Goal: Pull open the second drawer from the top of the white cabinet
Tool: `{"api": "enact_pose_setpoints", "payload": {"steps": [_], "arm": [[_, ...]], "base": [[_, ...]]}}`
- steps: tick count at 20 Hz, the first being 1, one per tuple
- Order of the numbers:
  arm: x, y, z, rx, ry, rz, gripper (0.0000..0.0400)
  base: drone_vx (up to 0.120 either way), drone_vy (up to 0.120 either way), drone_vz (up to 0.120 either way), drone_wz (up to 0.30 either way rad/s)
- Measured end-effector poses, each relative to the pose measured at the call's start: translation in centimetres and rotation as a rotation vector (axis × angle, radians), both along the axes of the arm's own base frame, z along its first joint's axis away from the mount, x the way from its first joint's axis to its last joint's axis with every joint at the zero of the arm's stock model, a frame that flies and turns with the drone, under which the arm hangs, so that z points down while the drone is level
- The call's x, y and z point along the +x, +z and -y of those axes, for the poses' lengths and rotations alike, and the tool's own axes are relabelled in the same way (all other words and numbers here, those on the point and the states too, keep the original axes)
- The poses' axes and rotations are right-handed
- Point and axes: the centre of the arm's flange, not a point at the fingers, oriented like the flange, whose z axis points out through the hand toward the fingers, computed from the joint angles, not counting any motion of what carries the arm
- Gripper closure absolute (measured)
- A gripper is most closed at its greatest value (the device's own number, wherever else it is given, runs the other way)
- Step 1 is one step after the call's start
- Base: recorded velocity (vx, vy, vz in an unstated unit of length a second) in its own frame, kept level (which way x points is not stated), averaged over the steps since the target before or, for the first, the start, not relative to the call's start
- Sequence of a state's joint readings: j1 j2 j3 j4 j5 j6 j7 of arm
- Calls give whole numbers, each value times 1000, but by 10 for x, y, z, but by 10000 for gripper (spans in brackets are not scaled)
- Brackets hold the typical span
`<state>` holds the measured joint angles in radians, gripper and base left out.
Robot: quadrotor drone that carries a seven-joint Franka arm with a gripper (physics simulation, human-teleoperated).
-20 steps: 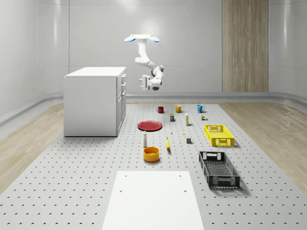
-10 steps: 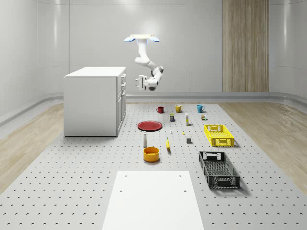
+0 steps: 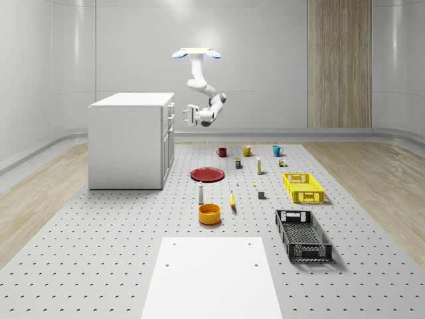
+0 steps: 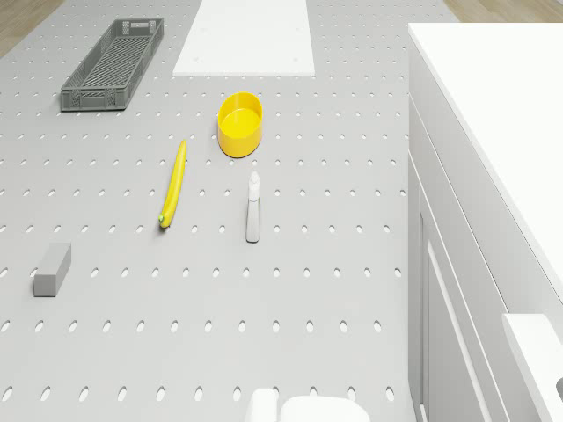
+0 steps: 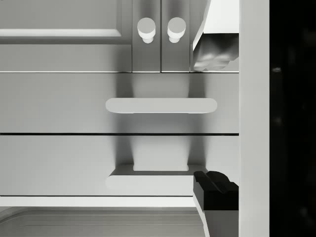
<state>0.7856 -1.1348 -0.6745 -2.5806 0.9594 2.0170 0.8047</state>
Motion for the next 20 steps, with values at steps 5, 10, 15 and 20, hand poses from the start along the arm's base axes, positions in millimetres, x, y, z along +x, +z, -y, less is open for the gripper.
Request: {"api": "enact_pose_setpoints", "payload": {"steps": [5,10,15,20], "arm": [[0,14,-9,0,0,0,100],[0,20,-28,0,0,0,100],[0,22,-48,0,0,0,100],[0,23,-64,1,0,0,100]], "base": [[0,0,0,0],[0,0,0,0],[0,0,0,0],[0,0,0,0]]}}
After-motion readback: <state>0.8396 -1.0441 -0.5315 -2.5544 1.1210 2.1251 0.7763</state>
